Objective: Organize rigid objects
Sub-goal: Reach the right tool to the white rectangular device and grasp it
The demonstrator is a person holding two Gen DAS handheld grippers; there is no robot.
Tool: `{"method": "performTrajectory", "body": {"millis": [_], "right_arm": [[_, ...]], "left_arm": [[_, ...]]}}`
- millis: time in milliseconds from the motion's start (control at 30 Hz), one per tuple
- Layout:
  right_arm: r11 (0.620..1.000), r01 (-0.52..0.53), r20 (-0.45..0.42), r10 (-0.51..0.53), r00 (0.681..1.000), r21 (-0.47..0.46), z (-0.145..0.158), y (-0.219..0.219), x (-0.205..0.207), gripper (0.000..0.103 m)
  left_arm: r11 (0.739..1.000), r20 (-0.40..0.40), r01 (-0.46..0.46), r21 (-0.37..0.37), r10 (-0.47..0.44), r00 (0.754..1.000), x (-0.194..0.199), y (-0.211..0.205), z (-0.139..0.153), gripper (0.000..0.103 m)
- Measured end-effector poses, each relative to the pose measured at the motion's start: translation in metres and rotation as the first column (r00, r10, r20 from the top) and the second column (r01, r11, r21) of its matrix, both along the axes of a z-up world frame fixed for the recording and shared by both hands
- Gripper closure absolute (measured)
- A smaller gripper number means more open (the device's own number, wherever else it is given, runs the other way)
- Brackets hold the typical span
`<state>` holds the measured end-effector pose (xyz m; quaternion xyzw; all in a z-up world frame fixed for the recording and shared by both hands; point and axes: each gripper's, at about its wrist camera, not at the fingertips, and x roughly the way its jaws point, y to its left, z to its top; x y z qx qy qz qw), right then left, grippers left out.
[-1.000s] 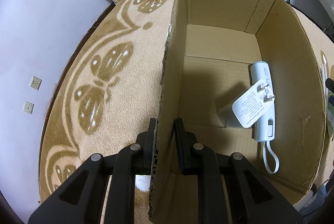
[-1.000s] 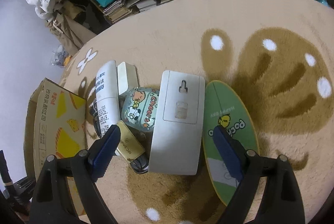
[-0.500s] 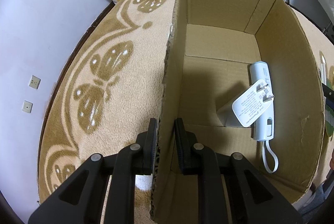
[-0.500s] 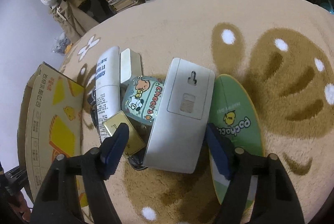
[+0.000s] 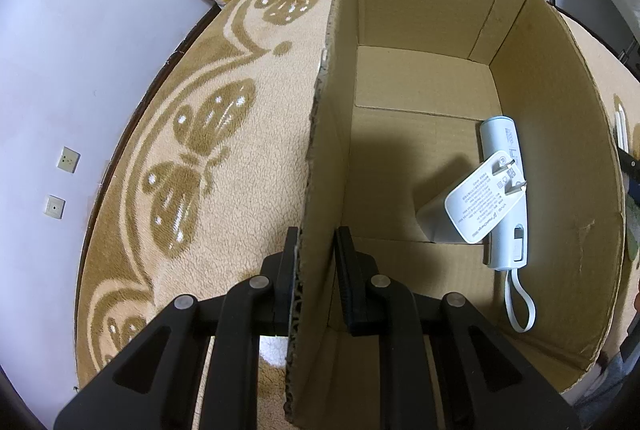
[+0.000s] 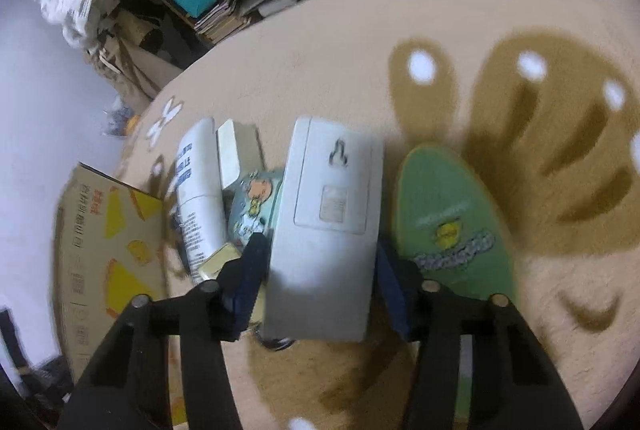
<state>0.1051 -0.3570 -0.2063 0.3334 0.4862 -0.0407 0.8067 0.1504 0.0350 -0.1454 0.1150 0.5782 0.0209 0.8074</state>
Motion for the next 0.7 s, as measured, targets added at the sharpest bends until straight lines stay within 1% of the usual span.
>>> {"method": "performTrajectory", "body": {"millis": [267, 433, 533, 700], "right_arm": [[0.998, 0.017, 0.011, -0.017, 1.0, -0.058, 0.003, 0.01, -0.002, 0.047], [0.99, 0.027, 0.019, -0.024, 1.0, -0.14, 0.014, 0.021, -0.002, 0.049], [0.991, 0.034, 0.036, -0.029, 0.999, -0.132, 0.02, 0.018, -0.003, 0.051], [0.987, 0.043, 0.038, -0.038, 0.999, -0.152, 0.024, 0.017, -0.006, 0.051]], "left_arm": [[1.0, 0.001, 0.002, 0.003, -0.002, 1.0, 0.0, -0.001, 0.0, 0.086], [1.0, 0.0, 0.002, 0.002, -0.002, 1.0, 0.0, -0.001, 0.0, 0.086], [1.0, 0.001, 0.002, 0.005, -0.002, 1.0, 0.0, -0.001, 0.0, 0.086], [1.0, 0.001, 0.002, 0.003, -0.002, 1.0, 0.0, -0.001, 0.001, 0.086]]}}
